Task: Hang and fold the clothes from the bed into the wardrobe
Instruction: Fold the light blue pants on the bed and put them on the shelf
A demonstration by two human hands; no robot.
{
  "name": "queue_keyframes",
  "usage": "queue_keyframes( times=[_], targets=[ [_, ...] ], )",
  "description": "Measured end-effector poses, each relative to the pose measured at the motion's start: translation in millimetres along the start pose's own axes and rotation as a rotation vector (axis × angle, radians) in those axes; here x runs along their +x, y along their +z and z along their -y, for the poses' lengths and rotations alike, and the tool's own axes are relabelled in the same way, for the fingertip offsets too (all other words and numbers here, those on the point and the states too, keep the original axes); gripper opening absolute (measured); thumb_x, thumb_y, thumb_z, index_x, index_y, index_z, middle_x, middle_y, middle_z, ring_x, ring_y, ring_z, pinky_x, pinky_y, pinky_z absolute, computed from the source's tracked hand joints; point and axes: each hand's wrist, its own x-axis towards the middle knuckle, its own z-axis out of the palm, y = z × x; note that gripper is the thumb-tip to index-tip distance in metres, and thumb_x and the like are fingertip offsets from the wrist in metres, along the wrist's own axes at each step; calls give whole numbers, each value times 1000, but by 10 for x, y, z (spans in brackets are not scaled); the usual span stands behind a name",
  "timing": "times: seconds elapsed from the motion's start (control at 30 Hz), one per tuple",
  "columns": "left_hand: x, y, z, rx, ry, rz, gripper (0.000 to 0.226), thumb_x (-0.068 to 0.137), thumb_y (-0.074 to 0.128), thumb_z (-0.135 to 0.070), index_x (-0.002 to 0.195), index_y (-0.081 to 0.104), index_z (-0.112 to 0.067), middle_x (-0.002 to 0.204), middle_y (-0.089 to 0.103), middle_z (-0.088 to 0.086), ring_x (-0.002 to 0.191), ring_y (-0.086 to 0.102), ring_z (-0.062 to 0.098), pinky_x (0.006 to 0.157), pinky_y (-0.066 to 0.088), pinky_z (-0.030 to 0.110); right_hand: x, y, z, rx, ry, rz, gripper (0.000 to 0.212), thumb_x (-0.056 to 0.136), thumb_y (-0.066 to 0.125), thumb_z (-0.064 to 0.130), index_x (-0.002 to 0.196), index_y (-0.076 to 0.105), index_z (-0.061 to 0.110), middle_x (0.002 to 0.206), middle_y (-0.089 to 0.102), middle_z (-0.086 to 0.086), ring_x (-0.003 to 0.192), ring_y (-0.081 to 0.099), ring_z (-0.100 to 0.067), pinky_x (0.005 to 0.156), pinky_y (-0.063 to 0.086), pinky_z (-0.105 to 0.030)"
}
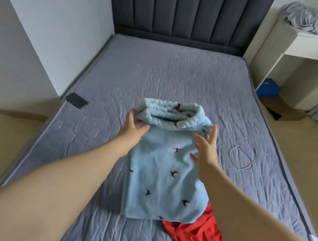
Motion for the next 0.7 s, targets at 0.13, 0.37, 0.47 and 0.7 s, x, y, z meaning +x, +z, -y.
queue_keyframes(
  times=[0.13, 0.37, 0.47, 0.7],
  targets=[
    [398, 117, 288, 156, -152, 127, 73, 93, 54, -17, 149, 7, -28, 142, 42, 8, 113, 51, 22, 84, 47, 32, 214, -3, -374, -107, 99, 51, 75, 91, 53, 18, 146, 10, 45, 155, 18, 5, 136, 32, -27, 104, 35, -46],
    [517, 438, 1187, 352, -293, 152, 33, 92, 51, -19, 125, 49, -15, 110, 57, 8, 90, 57, 21, 71, 46, 29, 330, -284, -1335, -217, 356, 29, 65, 90, 56, 14, 143, 27, 36, 149, 29, -4, 114, 40, -18, 91, 34, -36],
    [568, 554, 1638, 388, -348, 132, 35, 90, 54, -20, 124, 50, -13, 108, 57, 9, 84, 54, 21, 69, 42, 27, 477, -365, -1730, -283, 392, 20, 63, 88, 57, 12, 142, 31, 30, 146, 34, -7, 123, 42, -23, 96, 34, -35],
    [650, 673, 2821, 621, -477, 37, 72, 80, 68, -35, 140, 32, -19, 141, 37, 9, 121, 46, 28, 92, 43, 33, 727, -608, -2790, -495, 514, -136, 73, 82, 65, 21, 145, 28, 19, 144, 36, -9, 128, 38, -33, 106, 33, -42]
  ],
)
